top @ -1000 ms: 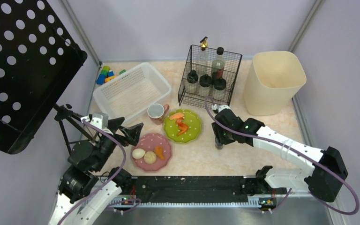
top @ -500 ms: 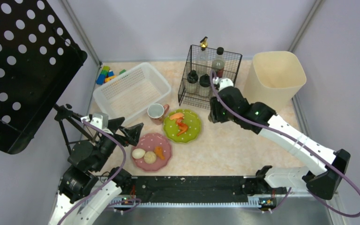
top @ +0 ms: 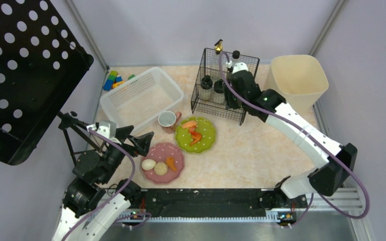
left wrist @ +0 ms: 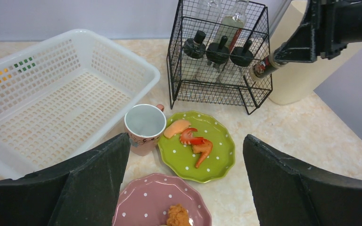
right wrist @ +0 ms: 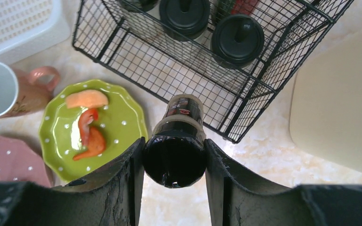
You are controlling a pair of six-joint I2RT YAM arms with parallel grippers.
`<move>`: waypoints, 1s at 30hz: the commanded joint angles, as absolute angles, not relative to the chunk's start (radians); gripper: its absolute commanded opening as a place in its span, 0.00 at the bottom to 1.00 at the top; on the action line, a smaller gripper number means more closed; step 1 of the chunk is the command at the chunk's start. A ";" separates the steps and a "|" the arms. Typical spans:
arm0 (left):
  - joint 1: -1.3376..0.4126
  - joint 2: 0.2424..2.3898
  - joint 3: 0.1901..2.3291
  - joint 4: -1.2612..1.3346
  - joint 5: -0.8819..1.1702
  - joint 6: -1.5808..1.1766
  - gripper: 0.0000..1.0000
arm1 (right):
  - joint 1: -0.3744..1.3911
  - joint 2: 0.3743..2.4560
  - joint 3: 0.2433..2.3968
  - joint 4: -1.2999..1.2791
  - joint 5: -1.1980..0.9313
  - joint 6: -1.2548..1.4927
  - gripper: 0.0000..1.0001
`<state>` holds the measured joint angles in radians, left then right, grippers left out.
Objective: Clear the kitchen counter
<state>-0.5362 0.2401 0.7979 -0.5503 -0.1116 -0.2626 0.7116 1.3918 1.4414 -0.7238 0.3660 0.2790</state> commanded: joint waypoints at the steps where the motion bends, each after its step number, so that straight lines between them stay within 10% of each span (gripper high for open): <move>1: -0.531 0.243 0.800 -0.526 -0.099 -0.265 0.94 | 0.652 1.444 1.473 -0.623 0.310 0.268 0.26; 30: -0.531 0.251 0.800 -0.529 -0.107 -0.264 0.94 | 0.507 1.769 1.487 -0.490 0.110 0.316 0.43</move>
